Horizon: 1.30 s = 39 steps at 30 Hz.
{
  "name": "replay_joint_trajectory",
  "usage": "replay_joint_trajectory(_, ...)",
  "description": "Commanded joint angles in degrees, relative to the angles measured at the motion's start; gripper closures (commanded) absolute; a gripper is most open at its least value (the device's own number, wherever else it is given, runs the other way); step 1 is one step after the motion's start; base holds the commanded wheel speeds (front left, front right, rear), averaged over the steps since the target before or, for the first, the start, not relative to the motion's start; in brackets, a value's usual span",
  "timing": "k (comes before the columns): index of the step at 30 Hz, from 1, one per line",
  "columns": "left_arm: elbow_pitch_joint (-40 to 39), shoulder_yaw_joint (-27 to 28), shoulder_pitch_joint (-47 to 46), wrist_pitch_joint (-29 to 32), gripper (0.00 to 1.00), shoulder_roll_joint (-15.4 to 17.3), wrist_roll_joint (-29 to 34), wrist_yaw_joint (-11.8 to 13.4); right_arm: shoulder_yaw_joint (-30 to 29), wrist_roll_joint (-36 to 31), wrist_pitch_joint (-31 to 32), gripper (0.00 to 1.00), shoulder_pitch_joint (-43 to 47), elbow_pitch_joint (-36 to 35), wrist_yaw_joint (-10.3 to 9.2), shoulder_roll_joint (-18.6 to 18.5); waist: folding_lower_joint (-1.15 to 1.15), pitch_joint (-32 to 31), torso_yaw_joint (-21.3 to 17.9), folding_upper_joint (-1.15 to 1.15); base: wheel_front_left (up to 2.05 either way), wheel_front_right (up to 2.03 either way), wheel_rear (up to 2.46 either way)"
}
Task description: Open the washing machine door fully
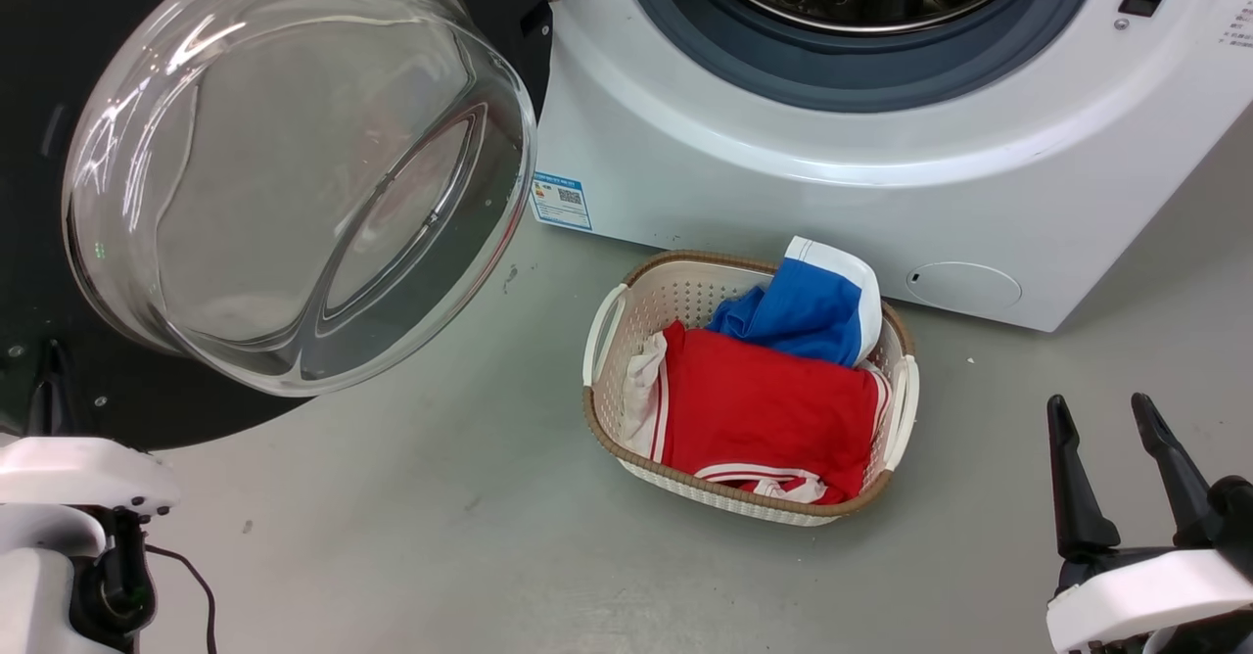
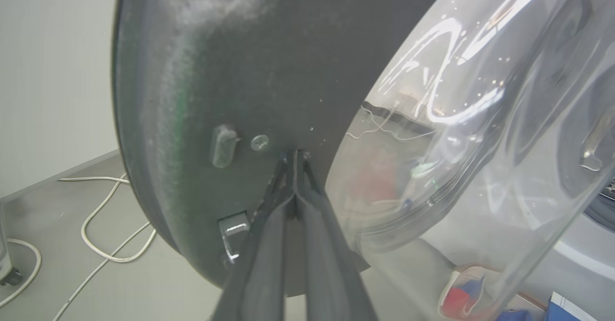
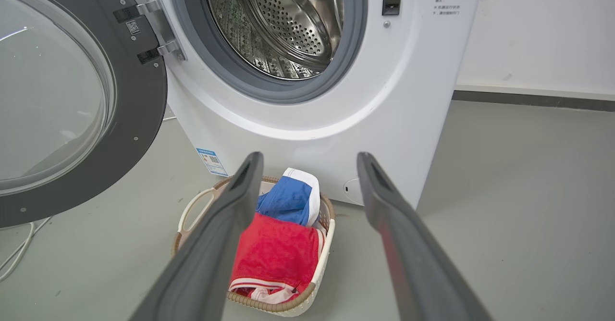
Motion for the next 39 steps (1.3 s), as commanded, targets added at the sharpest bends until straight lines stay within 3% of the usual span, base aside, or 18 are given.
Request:
replay_joint_trajectory(1, 0.49, 0.3, -0.65, -0.42, 1.0, -0.03, 0.21, -0.02, -0.1, -0.21, -0.12, 0.0, -0.7, 0.11, 0.01, -0.02, 0.0, -0.16, 0.12, 0.0, 0.0, 0.0, 0.0)
replay_joint_trajectory(7, -1.99, -1.02, 2.43, -0.89, 1.0, -2.16, 1.53, -0.15, 0.14, -0.03, -0.75, 0.0, -0.07, 1.33, 0.01, 0.0, 0.0, -2.42, 0.87, 0.0, 0.0, 0.0, 0.0)
replay_joint_trajectory(14, -11.37, -3.6, 11.05, -0.56, 1.0, -4.63, 4.48, 3.42, 0.21, 0.96, -2.04, 0.0, 1.69, 3.52, 0.01, 0.06, 0.0, -7.17, 1.55, 0.0, 0.0, 0.0, 0.0)
replay_joint_trajectory(22, -21.68, -10.36, 18.52, 4.32, 1.0, -5.47, 8.4, 5.09, 0.78, 1.58, -2.69, 0.0, 3.58, 4.67, 0.01, 0.07, 0.0, -11.14, 2.5, 0.0, 0.0, 0.0, 0.0)
replay_joint_trajectory(23, -25.06, -14.66, 19.18, 6.51, 1.0, -6.58, 10.68, 5.75, 1.39, 1.16, -2.24, 0.0, 3.81, 3.96, 0.01, 0.07, 0.0, -12.17, 1.14, 0.0, 0.0, 0.0, 0.0)
replay_joint_trajectory(24, -25.32, -15.6, 19.19, 6.9, 1.0, -6.96, 10.86, 5.64, 1.41, 1.17, -2.11, 0.0, 3.87, 3.79, 0.0, 0.07, 0.0, -12.31, 0.67, 0.0, 0.0, 0.0, 0.0)
replay_joint_trajectory(25, -25.55, -16.63, 19.14, 7.24, 0.87, -7.27, 11.45, 5.59, 1.57, 1.21, -2.03, 0.0, 3.9, 3.63, 0.01, 0.07, 0.0, -12.45, 0.08, 0.0, 0.0, 0.0, 0.0)
replay_joint_trajectory(27, -26.01, -18.07, 18.45, 7.44, 0.42, -7.92, 12.06, 5.42, 2.0, 0.81, -1.61, 0.0, 3.91, 3.59, 0.01, 0.08, 0.0, -12.63, -1.24, 0.0, 0.0, 0.0, 0.0)
replay_joint_trajectory(28, -26.0, -18.82, 18.09, 7.58, 0.06, -8.09, 12.5, 5.14, 2.16, 0.59, -1.58, 0.0, 3.82, 3.42, 0.01, 0.08, 0.0, -12.73, -1.96, 0.0, 0.0, 0.0, 0.0)
replay_joint_trajectory(29, -25.92, -19.65, 17.53, 7.52, 0.0, -8.16, 12.97, 4.85, 2.11, 0.44, -1.46, 0.0, 3.86, 3.32, 0.0, 0.07, 0.0, -12.81, -2.53, 0.0, 0.0, 0.0, 0.0)
replay_joint_trajectory(39, -21.67, -23.54, 13.34, 6.82, 0.0, -7.86, 17.21, 4.27, 3.18, -1.01, -0.33, 0.0, 3.66, 2.35, 0.01, 0.08, 0.0, -13.26, -10.82, 0.0, 0.0, 0.0, 0.0)
